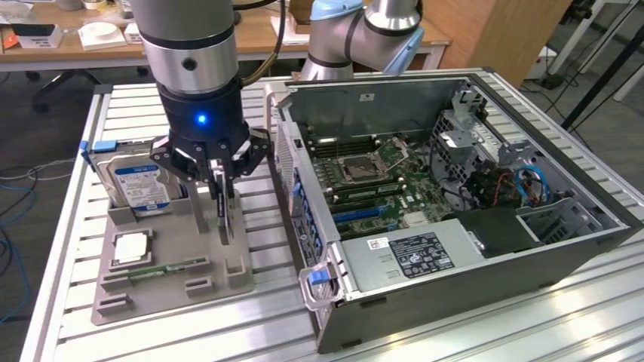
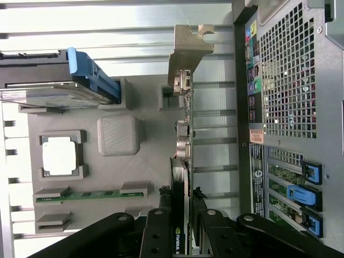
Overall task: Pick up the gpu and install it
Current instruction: 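Pick up the gpu and move the gpu toward the slot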
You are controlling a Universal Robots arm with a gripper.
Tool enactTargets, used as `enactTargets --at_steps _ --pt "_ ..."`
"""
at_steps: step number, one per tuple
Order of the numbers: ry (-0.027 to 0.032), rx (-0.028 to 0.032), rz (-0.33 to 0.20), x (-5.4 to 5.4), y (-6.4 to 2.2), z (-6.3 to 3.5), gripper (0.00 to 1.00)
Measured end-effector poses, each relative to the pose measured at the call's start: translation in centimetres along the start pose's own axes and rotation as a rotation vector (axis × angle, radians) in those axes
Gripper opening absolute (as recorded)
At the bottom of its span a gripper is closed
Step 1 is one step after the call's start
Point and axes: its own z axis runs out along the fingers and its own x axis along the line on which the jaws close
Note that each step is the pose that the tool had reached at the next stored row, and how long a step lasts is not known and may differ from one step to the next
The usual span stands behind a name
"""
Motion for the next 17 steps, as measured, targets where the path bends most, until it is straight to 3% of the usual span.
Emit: enactTargets --at_steps 5,17 --pt "0.0001 0.0002 0.000 0.0 0.01 -0.41 0.26" --pt "0.0001 0.0002 0.000 -0.1 0.11 -2.54 0.26"
